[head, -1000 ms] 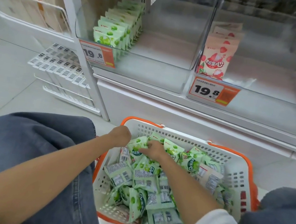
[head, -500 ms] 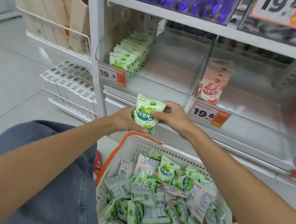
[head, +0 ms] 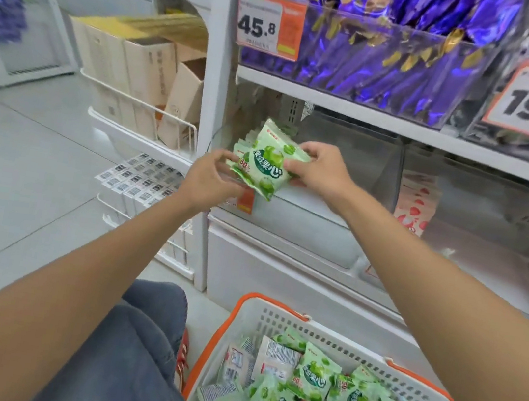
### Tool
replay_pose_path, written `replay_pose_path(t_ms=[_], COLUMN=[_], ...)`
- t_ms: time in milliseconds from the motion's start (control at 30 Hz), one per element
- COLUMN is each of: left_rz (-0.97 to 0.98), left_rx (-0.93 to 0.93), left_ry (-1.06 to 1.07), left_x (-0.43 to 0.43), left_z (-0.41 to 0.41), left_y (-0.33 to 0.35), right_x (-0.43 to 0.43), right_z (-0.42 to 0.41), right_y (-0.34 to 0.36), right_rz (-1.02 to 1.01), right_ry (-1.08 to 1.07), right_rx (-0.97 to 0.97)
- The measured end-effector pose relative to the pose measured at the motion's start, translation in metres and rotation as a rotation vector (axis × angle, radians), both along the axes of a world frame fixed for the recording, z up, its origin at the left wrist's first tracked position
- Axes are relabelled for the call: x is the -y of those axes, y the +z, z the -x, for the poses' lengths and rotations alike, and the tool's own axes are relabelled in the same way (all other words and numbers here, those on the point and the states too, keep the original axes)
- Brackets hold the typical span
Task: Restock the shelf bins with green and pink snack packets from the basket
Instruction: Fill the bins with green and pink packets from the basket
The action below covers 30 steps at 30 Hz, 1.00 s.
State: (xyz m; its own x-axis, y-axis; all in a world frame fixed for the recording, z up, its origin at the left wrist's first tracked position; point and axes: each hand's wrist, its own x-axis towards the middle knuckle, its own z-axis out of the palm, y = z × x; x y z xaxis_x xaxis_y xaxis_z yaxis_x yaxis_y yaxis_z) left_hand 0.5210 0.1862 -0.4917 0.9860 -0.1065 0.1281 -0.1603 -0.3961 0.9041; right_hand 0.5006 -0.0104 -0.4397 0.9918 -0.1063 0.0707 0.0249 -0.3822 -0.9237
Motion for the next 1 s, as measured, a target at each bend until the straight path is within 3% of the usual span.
replay_pose_path(t_ms=[100,167,367,600,767,1000], left_rz=[0.102,0.098,0.050,0.017,-0.048,-0.094], left_rx=[0.013,-0.018,-0.110,-0.121,-0.066,-0.060], left_ry=[0.270,0.323,0.332,0.305,0.331,0.290], left_x=[-0.013,-0.019,-0.027,-0.023,-0.017,-0.012], left_z=[-0.017,-0.026,-0.041,-0.038,-0.032,-0.028], left_y=[-0.009,-0.023,-0.048,-0.046,-0.043,-0.047], right_x=[-0.010,-0.017,-0.047,-0.052,-0.061,-0.051], right_z=[-0.038,-0.058,-0.081,-0.088,-0.092,-0.077], right_y=[-0.005,-0.017,-0.054,-0.063,-0.063,-0.060], right_rz=[0.104,0.189,0.311,0.337,0.521,0.410], right_ry=[-0.089,-0.078,0.049,0.012,0.034,-0.058], right_rx=[0.025,-0.022,-0.156,-0.219,-0.202,-0.147])
